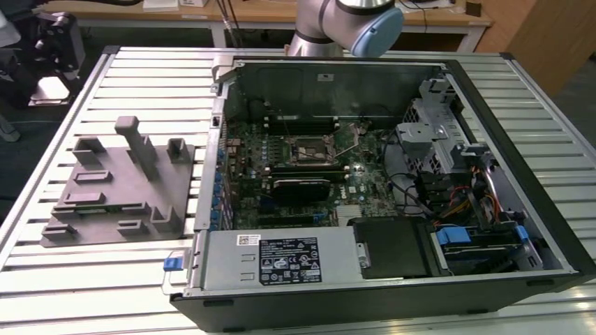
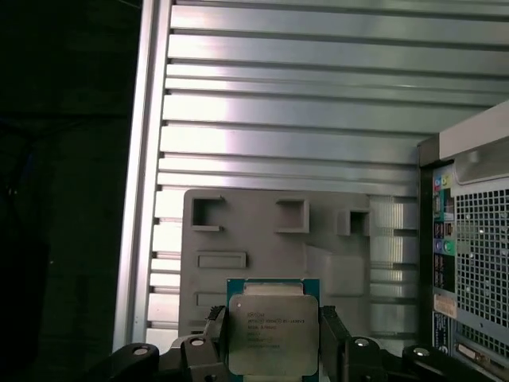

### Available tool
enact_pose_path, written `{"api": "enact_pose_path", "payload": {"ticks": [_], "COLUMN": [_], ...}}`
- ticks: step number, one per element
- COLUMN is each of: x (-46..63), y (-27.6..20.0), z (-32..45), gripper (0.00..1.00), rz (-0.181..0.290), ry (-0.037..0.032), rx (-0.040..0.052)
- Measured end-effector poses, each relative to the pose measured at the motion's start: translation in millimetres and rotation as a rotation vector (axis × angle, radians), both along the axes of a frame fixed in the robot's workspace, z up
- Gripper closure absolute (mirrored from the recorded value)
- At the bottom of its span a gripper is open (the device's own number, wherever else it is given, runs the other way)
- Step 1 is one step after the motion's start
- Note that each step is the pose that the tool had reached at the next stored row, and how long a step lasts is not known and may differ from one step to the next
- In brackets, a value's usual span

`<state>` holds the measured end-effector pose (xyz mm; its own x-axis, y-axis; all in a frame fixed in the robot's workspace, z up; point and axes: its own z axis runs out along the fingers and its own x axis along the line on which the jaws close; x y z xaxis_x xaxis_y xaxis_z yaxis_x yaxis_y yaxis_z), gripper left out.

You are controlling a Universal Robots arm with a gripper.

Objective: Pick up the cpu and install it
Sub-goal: 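Pick up the cpu and move it towards the insertion slot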

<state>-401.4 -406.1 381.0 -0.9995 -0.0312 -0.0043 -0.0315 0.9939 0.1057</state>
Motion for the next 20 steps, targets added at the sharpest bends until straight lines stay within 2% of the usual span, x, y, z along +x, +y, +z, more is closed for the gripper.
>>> {"api": "enact_pose_path", "payload": {"ticks": [20], "x": [36.7], "y": [0.0], "z": [0.0], "gripper": [0.46], "rz": [0.000], "ry": [0.0001], "rx": [0.0159]}}
